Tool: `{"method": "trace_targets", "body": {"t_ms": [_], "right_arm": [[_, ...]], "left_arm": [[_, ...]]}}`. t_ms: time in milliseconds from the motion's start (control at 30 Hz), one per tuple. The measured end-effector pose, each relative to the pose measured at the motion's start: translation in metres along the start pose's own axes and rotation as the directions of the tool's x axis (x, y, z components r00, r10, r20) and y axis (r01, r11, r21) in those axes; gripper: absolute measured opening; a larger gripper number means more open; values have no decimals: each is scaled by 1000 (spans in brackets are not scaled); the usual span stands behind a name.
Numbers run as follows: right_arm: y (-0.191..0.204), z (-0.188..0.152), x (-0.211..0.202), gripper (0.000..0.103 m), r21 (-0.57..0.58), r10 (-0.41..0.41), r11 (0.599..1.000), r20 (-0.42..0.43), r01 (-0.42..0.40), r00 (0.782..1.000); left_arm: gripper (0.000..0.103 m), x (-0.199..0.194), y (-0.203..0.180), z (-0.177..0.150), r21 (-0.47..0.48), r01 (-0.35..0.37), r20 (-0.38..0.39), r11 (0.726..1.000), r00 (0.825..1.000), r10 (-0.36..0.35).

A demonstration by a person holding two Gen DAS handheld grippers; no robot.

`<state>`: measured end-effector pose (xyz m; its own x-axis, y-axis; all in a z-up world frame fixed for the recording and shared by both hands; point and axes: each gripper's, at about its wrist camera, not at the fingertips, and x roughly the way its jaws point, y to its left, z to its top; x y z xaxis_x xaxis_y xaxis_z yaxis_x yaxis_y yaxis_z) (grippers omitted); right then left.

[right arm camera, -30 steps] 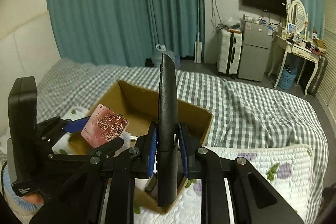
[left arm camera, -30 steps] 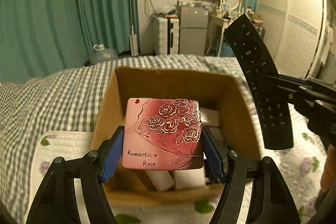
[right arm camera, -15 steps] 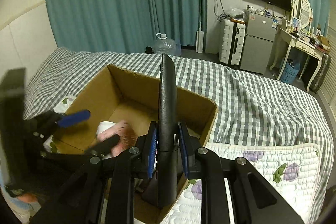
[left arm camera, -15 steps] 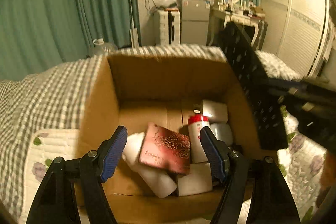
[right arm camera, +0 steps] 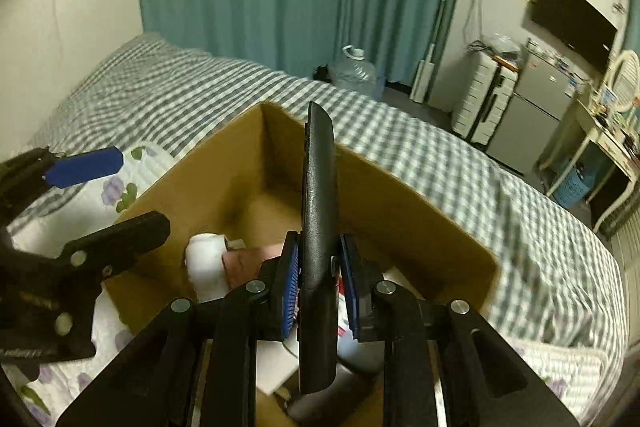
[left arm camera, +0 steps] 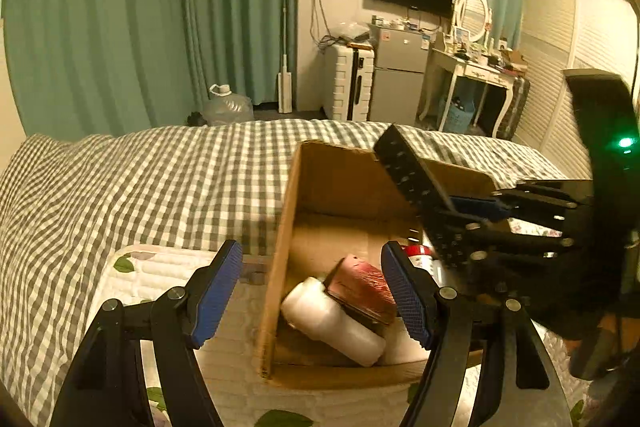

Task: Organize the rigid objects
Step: 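Lower the pink card and black remote into the box and release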

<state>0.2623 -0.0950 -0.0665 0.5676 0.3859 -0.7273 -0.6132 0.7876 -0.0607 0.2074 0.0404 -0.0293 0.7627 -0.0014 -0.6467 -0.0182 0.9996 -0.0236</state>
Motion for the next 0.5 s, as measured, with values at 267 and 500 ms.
{"method": "trace_targets", "body": {"t_ms": [267, 500], "right_arm": [[0, -7, 25, 19, 33, -19, 999, -41, 20, 999], [-7, -2, -8, 29, 85, -30, 996, 16, 29, 999]], "left_arm": [[74, 11, 10, -6, -17, -4, -14, 1000, 1000, 4], [74, 2, 4, -5, -2, -13, -1, 1000, 1000, 13]]}}
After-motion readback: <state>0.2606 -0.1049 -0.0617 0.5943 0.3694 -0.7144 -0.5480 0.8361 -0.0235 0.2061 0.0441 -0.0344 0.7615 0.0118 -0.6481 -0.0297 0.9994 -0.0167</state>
